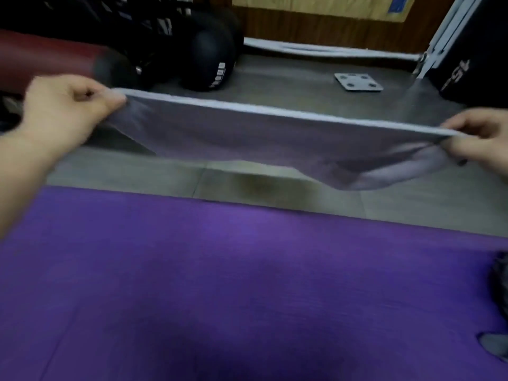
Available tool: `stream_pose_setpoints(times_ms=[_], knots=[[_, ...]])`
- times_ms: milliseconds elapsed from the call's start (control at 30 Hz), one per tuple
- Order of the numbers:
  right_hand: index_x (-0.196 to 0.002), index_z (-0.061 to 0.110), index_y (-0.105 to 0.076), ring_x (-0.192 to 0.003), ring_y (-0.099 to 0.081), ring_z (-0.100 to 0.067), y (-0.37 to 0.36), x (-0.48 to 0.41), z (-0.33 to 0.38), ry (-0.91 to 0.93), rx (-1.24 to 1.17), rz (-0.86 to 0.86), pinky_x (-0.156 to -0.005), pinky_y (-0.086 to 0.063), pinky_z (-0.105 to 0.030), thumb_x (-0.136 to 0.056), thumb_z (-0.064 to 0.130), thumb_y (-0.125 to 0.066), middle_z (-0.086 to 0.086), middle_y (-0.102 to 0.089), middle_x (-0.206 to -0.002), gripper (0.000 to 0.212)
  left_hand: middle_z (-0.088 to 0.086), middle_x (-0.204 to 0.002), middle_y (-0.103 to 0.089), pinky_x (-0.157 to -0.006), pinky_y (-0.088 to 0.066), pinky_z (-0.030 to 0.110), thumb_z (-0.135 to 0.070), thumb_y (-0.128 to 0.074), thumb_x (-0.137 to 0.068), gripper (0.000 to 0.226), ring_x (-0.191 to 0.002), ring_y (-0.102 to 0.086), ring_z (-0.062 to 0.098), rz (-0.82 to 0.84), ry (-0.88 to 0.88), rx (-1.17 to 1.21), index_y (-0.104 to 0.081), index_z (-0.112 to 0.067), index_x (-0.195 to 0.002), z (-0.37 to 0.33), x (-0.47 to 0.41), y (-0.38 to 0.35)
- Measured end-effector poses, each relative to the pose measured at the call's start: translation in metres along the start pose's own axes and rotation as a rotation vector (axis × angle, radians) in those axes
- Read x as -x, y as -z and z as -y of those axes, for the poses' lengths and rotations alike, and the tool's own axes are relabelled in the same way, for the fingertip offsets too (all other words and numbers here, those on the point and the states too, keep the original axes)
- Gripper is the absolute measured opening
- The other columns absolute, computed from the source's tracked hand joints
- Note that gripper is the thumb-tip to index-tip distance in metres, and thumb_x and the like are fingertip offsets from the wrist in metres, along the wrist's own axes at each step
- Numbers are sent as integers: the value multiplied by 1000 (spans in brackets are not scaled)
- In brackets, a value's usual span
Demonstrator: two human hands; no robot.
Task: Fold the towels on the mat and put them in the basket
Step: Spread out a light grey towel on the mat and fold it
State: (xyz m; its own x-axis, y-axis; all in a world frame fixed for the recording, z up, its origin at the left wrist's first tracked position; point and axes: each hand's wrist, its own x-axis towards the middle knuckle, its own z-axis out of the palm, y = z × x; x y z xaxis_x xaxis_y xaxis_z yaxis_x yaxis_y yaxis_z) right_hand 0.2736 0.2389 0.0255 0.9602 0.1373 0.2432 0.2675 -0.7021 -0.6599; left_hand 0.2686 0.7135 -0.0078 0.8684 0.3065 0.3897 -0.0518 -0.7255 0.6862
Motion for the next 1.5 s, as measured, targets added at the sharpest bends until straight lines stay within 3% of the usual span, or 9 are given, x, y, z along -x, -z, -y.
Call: stream_pose_setpoints(times_ms=[267, 367, 467, 767, 900, 1000, 1133, 1300, 1500], knots=[[-71, 37, -55, -55, -52, -1, -105, 141, -110, -111, 189, 458, -50, -37, -13, -42, 44, -44, 20, -59, -66, 32, -33, -56, -60, -60, -35, -2, -20, -72, -76, 21, -60, -48, -28, 348, 82, -156, -60, -30, -63, 97, 194, -73], [-60, 32, -48, -41, -52, -3, -155, 197, -152, -52, 396, 593, -36, -32, -15, -37, 27, -71, 11, -51, -52, 33, 7, -64, -68, -54, -47, 26, -23, -68, -73, 8, -58, -63, 13, 522, -12, -339, -61, -22, -70, 140, 251, -102], [-81, 28, -42, -46, -62, -6, -197, 246, -186, 115, 525, 609, -40, -40, -12, -48, 26, -48, 7, -64, -56, 34, 11, -65, -68, -49, -48, 30, -22, -69, -76, 17, -59, -66, 26, 645, -80, -465, -68, -9, -65, 160, 286, -123], [-90, 29, -43, -64, -67, -9, -212, 313, -204, 70, 592, 813, -49, -46, -15, -36, 34, -59, 8, -68, -80, 57, -2, -85, -45, -38, -41, 20, -49, -10, -97, 48, -73, -46, 14, 652, -586, -414, -46, -25, -78, 195, 350, -114], [-88, 26, -54, -75, -56, -15, -205, 323, -205, -82, 447, 521, -66, -36, -23, -61, 35, -63, -1, -61, -87, 29, -3, -76, -63, -60, -34, 26, -53, -18, -96, 58, -75, -43, 18, 663, -489, -402, -61, -23, -70, 183, 354, -114], [-88, -4, -62, -77, -56, -31, -212, 313, -202, -683, 260, 181, -66, -33, -29, -72, 3, -75, -13, -54, -78, 22, 12, -90, -71, -77, -33, 28, -53, -15, -95, 51, -88, -46, 19, 688, -332, -452, -50, -19, -106, 159, 345, -127], [-94, 0, -55, -90, -56, -33, -225, 307, -206, -1008, 174, 285, -73, -38, -37, -79, 11, -69, -22, -59, -92, 23, 15, -138, -45, -111, -9, 22, -49, -8, -96, 58, -127, -34, 25, 849, -396, -511, -13, -23, -147, 161, 358, -153], [-109, 3, -57, -105, -57, -35, -226, 303, -208, -1012, 294, 398, -75, -40, -33, -84, 27, -62, -21, -63, -110, 34, 11, -99, -70, -78, -50, 31, -47, -75, -64, 45, -90, -63, 25, 977, -485, -604, -62, -26, -103, 137, 325, -171], [-110, 7, -59, -107, -56, -30, -220, 307, -218, -919, 223, 423, -76, -40, -30, -84, 24, -60, -12, -63, -111, 31, -1, -120, -56, -82, -40, 22, -33, -39, -95, 28, -109, -54, 18, 1180, -181, -629, -59, -21, -112, 27, 243, -278]])
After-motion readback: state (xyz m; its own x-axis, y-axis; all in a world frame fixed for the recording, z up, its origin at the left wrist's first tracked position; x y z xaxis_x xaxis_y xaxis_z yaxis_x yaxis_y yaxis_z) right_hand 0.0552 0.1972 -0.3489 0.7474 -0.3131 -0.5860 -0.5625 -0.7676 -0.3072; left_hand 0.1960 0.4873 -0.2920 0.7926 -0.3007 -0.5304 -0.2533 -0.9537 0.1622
